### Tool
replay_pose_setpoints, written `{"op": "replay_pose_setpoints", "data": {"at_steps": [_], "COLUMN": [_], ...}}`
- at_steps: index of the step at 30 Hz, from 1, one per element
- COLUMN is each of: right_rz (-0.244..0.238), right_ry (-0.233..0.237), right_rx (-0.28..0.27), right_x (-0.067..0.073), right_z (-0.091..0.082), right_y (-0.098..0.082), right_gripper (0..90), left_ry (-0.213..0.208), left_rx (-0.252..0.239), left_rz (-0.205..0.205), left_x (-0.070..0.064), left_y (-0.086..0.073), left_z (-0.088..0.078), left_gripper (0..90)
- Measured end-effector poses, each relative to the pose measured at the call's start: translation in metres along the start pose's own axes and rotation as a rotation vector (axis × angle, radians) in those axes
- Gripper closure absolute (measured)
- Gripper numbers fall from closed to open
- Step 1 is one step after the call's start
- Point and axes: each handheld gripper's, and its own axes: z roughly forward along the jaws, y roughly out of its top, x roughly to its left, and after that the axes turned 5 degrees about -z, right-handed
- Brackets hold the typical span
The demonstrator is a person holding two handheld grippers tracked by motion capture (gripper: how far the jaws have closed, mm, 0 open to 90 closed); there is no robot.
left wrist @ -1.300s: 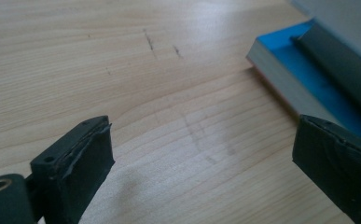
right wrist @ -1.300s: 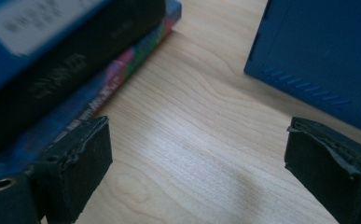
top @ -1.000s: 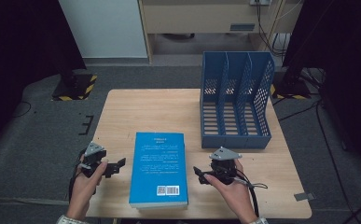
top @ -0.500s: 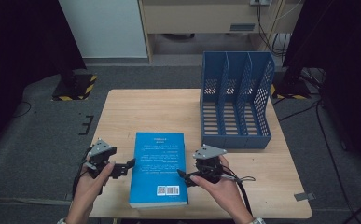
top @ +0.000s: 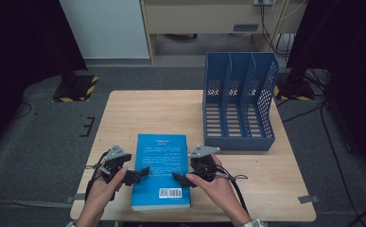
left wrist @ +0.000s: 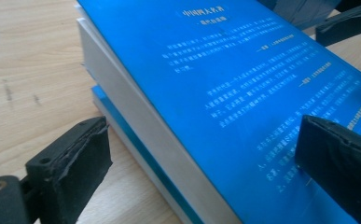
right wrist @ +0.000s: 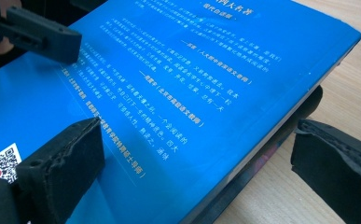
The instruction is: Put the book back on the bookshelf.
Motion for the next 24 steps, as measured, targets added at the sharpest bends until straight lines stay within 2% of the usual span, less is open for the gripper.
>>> {"op": "replay_pose_setpoints", "data": {"at_steps": [3, 8, 9, 12, 16, 19, 24], "right_rz": [0.022, 0.040, 0.044, 0.056, 0.110, 0.126, 0.166], "right_ry": [0.020, 0.044, 0.047, 0.053, 0.091, 0.103, 0.124], "right_rx": [-0.008, -0.008, -0.007, -0.011, -0.015, -0.017, -0.023], "right_x": [-0.002, -0.003, -0.003, -0.004, -0.008, -0.010, -0.015], "right_z": [0.003, 0.007, 0.008, 0.009, 0.013, 0.014, 0.016], "right_y": [-0.002, -0.001, -0.001, -0.002, -0.005, -0.006, -0.008], "right_gripper": [2.8, 2.0, 1.7, 1.0, 0.1, 0.1, 0.0], "left_ry": [-0.059, -0.095, -0.124, -0.130, -0.138, -0.167, -0.187], "left_rx": [0.011, 0.027, 0.039, 0.040, 0.044, 0.046, 0.045], "left_rz": [-0.038, -0.061, -0.072, -0.083, -0.087, -0.115, -0.131], "left_x": [0.001, 0.003, 0.004, 0.005, 0.007, 0.012, 0.016], "left_y": [-0.003, -0.004, -0.005, -0.005, -0.005, -0.006, -0.007], "left_z": [0.005, 0.008, 0.010, 0.011, 0.011, 0.013, 0.014], "left_gripper": [0.9, 0.1, 0.0, 0.0, 0.0, 0.0, 0.0]}}
